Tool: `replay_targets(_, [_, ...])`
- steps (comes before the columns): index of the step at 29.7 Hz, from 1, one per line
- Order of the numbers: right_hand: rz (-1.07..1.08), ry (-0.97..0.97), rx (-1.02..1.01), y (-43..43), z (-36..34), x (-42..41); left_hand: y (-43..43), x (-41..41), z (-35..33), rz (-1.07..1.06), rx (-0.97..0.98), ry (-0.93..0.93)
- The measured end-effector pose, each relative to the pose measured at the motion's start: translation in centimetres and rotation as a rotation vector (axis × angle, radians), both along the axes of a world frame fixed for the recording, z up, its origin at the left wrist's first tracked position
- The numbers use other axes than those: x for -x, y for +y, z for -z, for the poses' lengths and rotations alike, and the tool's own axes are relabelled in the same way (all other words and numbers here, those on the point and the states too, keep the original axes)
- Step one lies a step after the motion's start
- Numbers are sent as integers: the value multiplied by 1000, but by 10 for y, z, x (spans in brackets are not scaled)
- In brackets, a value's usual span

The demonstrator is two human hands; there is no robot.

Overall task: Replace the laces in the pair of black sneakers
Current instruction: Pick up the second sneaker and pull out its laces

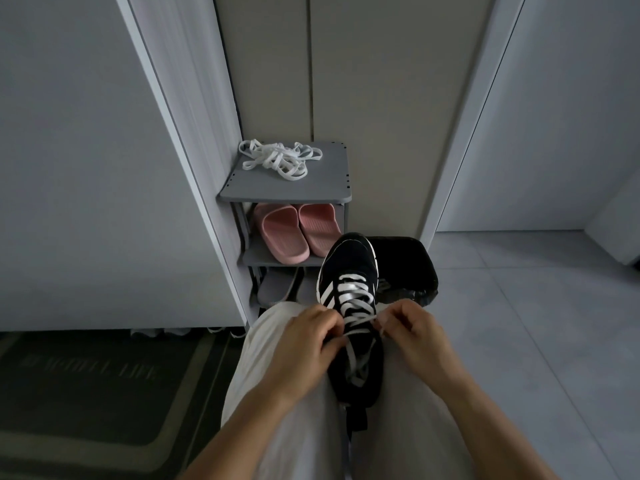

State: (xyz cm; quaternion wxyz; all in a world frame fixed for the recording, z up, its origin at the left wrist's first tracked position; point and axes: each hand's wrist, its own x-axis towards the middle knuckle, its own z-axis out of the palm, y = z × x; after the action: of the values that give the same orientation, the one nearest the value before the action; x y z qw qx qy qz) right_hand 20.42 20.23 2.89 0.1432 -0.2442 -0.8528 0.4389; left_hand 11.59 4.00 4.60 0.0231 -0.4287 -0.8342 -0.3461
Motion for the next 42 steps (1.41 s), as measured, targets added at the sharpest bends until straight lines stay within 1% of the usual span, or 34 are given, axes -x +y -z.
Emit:
replay_targets(3, [-5, 0, -3, 2, -6, 6, -2, -1, -10, 5, -113, -90])
replay_targets(5, [-52, 17, 40, 5, -18, 15, 1, 6, -15, 15, -131, -349])
replay_targets(8, [-67, 96, 227, 19, -39, 29, 7, 29, -27, 23, -236, -884])
replay_targets(9, [-60, 116, 290, 24, -43, 31, 7, 37, -35, 56, -224, -938])
replay_targets(10, [-55, 118, 329, 26, -44, 32, 7, 43, -40, 107, -140, -898])
replay_targets(11, [-61, 103, 358, 28, -43, 31, 6, 48, -44, 154, 3, -777])
replay_targets(13, [-108, 31, 419, 27, -36, 23, 4, 54, -45, 135, 335, -283])
replay_targets(14, [-139, -38, 407, 25, -31, 19, 3, 56, -42, 53, 400, -32])
replay_targets(15, [-152, -110, 338, 24, -25, 15, 2, 55, -37, -35, 327, 85])
replay_targets(16, [-150, -154, 240, 24, -21, 12, 1, 54, -32, -115, 212, 18])
replay_targets(17, [-133, -155, 165, 23, -19, 10, 1, 50, -26, -181, 22, -257])
replay_targets(18, [-116, -126, 129, 21, -17, 9, 3, 42, -25, -176, -167, -650])
replay_targets(19, [-96, -68, 168, 19, -18, 8, 4, 34, -22, -135, -356, -1023])
replay_targets(20, [-76, -4, 283, 18, -18, 8, 5, 29, -19, -125, -454, -1244])
replay_targets(21, [-66, 56, 449, 18, -19, 7, 6, 27, -18, -143, -460, -1288])
replay_targets(22, [-56, 91, 570, 18, -21, 7, 4, 29, -16, -190, -383, -1157])
replay_targets(23, [-36, 107, 625, 19, -23, 8, 1, 35, -15, -241, -263, -877])
replay_targets(25, [31, 88, 421, 30, -23, 13, -10, 61, -16, -327, -14, -100])
replay_targets(26, [59, 64, 223, 36, -24, 16, -16, 74, -24, -334, 36, 167])
replay_targets(27, [96, 34, 31, 41, -28, 19, -20, 85, -30, -323, 57, 279])
replay_targets(28, [127, 34, -91, 44, -31, 22, -21, 93, -33, -306, 38, 244])
replay_targets(29, [146, 66, -128, 45, -33, 23, -20, 97, -36, -312, -34, 84])
replay_targets(30, [152, 92, -139, 46, -30, 25, -18, 97, -39, -343, -141, -191])
replay_targets(32, [175, 73, -123, 45, -19, 27, -15, 86, -39, -348, -398, -948])
replay_targets(33, [201, 74, -6, 44, -10, 27, -16, 79, -35, -309, -488, -1260])
replay_targets(34, [238, 104, 215, 42, -5, 25, -17, 73, -29, -259, -561, -1458])
replay_targets(35, [269, 148, 477, 39, -5, 23, -17, 67, -25, -241, -585, -1553])
replay_targets(36, [286, 180, 663, 39, -6, 20, -16, 62, -23, -253, -552, -1545])
replay_targets(37, [276, 185, 752, 40, -7, 17, -15, 62, -20, -276, -460, -1416])
replay_targets(38, [262, 175, 759, 41, -9, 14, -14, 64, -18, -308, -299, -1157])
replay_targets(39, [249, 148, 672, 45, -13, 12, -16, 70, -15, -362, -85, -792])
replay_targets(40, [256, 113, 489, 51, -15, 12, -21, 79, -14, -420, 98, -403])
replay_targets(41, [287, 90, 275, 58, -17, 12, -26, 88, -16, -464, 206, -108])
replay_targets(42, [324, 67, 81, 66, -19, 13, -33, 97, -20, -488, 239, 36])
